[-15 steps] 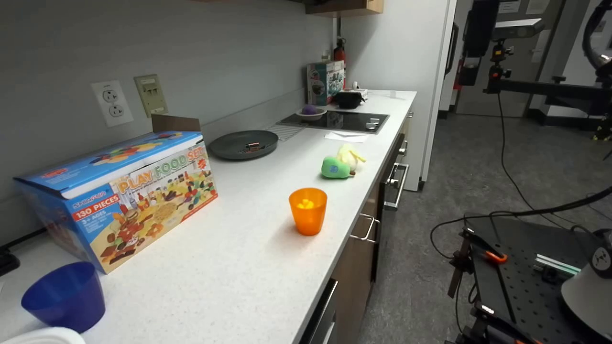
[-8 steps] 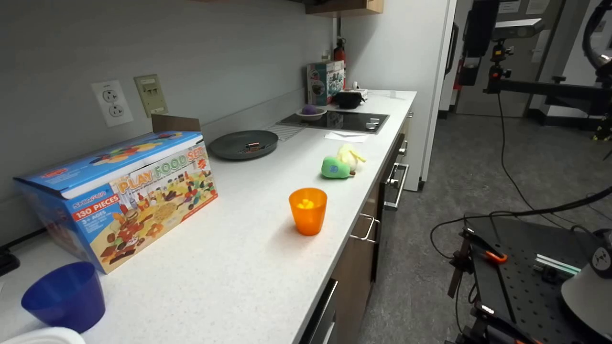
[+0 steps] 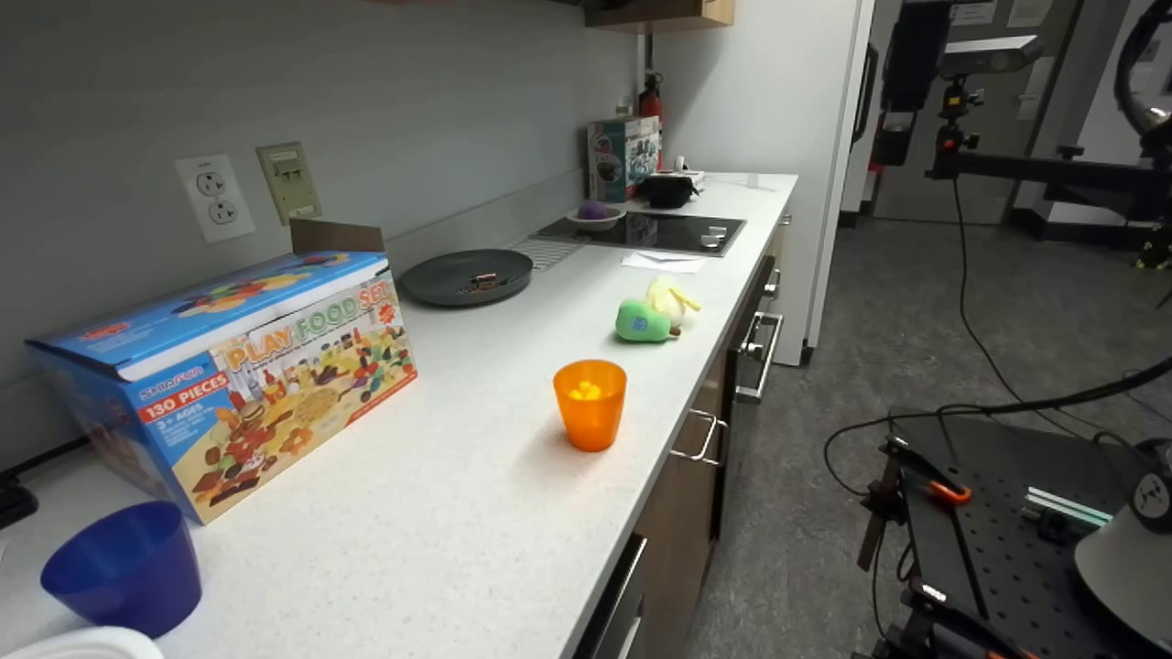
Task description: Put the banana plush toy on top of the orange cup
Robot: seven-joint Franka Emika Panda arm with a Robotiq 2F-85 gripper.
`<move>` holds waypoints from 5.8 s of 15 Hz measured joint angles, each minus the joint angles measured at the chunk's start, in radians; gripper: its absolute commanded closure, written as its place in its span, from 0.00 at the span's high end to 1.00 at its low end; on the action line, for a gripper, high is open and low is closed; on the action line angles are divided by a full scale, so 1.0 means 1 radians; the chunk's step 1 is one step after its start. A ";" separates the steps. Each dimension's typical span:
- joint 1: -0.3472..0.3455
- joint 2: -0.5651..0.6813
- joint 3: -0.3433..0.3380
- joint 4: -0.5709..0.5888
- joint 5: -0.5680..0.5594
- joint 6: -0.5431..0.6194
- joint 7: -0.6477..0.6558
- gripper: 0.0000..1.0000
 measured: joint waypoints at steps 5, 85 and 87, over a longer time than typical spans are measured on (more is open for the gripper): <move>-0.009 0.000 0.011 -0.003 0.000 0.027 0.103 1.00; -0.039 0.002 0.039 -0.009 0.015 0.049 0.350 1.00; -0.039 0.002 0.039 -0.009 0.014 0.049 0.298 1.00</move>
